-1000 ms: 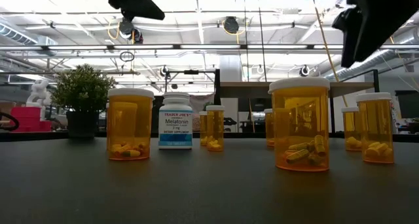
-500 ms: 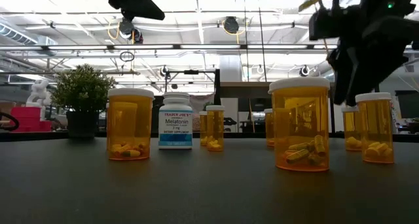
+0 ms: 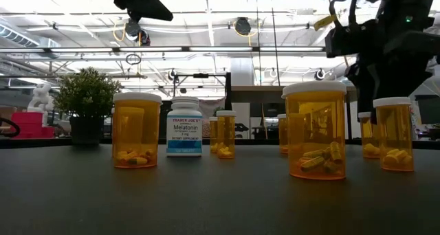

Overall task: Pick and place medicine bottles onto shelf by color
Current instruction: Put the small orange pill bottle on the shelf

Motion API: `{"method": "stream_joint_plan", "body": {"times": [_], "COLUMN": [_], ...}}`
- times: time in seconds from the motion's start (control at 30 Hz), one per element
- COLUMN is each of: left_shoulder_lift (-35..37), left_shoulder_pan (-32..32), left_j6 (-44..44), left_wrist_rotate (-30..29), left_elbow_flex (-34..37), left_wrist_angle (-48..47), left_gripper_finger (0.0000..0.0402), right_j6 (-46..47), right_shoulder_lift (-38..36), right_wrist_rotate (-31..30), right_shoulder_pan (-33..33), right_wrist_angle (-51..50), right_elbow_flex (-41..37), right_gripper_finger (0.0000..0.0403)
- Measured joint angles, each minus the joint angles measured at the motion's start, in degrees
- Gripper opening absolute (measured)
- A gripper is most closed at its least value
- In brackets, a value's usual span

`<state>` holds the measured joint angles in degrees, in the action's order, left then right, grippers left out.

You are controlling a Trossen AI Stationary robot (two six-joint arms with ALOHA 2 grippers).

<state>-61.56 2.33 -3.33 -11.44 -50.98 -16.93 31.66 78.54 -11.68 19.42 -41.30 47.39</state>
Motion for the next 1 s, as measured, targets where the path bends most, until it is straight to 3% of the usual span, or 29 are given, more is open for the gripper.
{"method": "stream_joint_plan", "body": {"times": [0.43,0.73,1.0], "left_shoulder_lift": [0.0,0.0,0.0], "left_shoulder_pan": [0.0,0.0,0.0], "left_j6": [0.0,0.0,0.0], "left_wrist_rotate": [0.0,0.0,0.0], "left_elbow_flex": [0.0,0.0,0.0], "left_wrist_angle": [0.0,0.1,0.5], "left_gripper_finger": [0.0033,0.0033,0.0033], "right_j6": [-1.0,-0.9,-1.0], "right_shoulder_lift": [0.0,-2.3,-8.5], "right_wrist_rotate": [1.5,1.5,2.2], "right_shoulder_pan": [0.0,-0.7,-3.7], "right_wrist_angle": [0.0,1.0,2.5], "right_elbow_flex": [-0.1,-0.1,-0.1], "right_gripper_finger": [0.0118,0.0125,0.0119]}}
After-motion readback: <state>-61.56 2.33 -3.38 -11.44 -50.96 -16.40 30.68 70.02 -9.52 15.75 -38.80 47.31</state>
